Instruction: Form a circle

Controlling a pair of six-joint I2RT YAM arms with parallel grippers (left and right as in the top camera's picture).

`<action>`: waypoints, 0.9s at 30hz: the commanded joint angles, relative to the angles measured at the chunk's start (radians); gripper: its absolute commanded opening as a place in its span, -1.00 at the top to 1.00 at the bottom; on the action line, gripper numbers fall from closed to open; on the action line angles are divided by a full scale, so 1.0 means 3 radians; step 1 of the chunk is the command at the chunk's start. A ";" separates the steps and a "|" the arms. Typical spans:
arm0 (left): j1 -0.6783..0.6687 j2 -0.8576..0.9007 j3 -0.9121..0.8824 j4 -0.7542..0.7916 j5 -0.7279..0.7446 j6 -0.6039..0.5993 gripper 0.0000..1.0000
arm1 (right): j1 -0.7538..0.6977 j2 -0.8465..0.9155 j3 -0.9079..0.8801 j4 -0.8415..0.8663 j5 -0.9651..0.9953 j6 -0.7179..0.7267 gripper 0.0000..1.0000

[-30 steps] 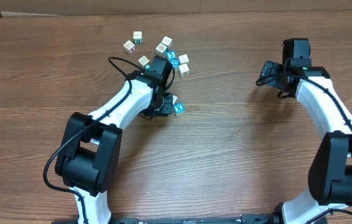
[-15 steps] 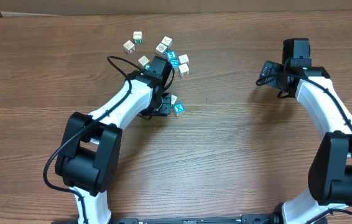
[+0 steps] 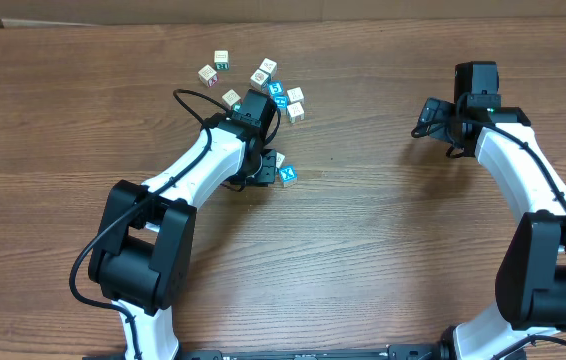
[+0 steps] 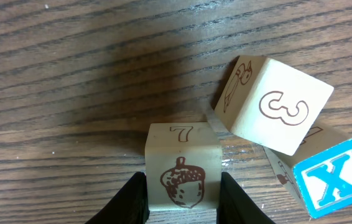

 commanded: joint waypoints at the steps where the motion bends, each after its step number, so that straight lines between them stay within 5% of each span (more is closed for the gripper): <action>1: -0.0025 -0.0001 -0.0022 0.0003 0.0067 0.0078 0.43 | -0.0009 -0.0042 0.0028 0.0019 0.0023 0.0000 -1.00; 5: -0.0025 -0.0001 -0.0022 0.0003 0.0067 0.0078 0.42 | -0.0009 -0.0042 0.0028 0.0019 0.0023 0.0000 -1.00; 15: -0.0023 -0.0001 0.0031 -0.0051 0.0065 0.0079 0.03 | -0.0009 -0.0042 0.0028 0.0019 0.0023 0.0000 -1.00; 27: 0.0000 -0.0033 0.0960 -0.0632 0.0061 0.0167 -0.04 | -0.0009 -0.0043 0.0028 0.0019 0.0023 0.0000 -1.00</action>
